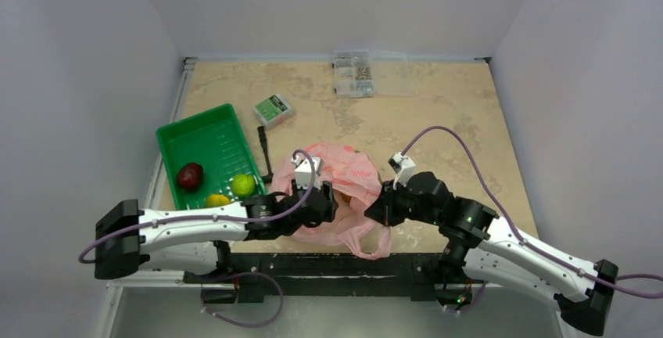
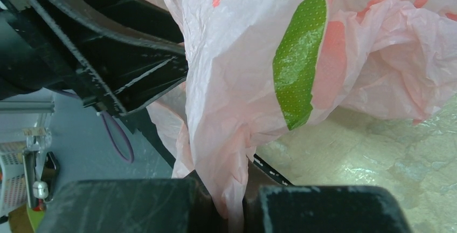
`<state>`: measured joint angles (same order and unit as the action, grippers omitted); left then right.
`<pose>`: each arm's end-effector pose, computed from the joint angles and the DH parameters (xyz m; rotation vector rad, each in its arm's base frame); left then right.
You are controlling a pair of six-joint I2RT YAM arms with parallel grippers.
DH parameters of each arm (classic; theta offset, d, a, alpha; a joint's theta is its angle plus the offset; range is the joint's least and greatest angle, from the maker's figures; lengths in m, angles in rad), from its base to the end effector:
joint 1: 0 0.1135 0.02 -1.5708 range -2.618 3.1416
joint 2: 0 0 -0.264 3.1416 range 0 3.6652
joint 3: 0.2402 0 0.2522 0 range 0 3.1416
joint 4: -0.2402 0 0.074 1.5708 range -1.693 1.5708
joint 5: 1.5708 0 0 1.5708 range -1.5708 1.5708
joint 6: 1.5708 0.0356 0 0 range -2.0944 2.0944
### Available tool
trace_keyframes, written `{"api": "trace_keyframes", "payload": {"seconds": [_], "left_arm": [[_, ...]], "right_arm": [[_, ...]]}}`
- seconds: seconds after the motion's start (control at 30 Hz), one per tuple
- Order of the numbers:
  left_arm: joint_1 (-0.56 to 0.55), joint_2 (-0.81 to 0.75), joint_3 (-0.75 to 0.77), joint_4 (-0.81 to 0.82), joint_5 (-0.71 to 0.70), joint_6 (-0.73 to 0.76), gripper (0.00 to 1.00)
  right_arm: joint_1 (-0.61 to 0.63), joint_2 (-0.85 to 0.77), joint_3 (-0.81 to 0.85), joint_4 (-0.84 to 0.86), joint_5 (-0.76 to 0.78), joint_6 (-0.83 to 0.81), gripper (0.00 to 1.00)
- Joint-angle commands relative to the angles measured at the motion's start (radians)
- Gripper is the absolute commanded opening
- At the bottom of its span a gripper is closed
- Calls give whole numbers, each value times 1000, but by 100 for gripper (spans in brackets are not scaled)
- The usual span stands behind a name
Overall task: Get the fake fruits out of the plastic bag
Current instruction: Take out the fake fruit from the plastic bag.
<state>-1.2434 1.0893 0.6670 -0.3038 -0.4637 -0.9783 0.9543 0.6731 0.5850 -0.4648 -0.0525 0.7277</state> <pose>0.0874 -0.2078 0.2315 0.0616 2.2951 -0.6801 0.0887 0.1284 0.2588 -0.2946 2.2898 1.0004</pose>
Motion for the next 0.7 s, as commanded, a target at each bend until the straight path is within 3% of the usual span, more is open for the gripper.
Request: {"api": "trace_keyframes", "payload": {"seconds": [0.0,0.1,0.33,0.67], "left_arm": [[-38,116,97,24,-318,-57,54],[-42,187,92,79,-374,-109,58],[-42,310,86,191,-443,-158,56],[5,428,105,283,-370,-142,41]], "right_arm": [[-3,-15,36,5,5,16,0],[-3,-14,36,9,6,13,0],[-3,-10,41,14,9,6,0],[-3,-31,50,-4,22,6,0]]}}
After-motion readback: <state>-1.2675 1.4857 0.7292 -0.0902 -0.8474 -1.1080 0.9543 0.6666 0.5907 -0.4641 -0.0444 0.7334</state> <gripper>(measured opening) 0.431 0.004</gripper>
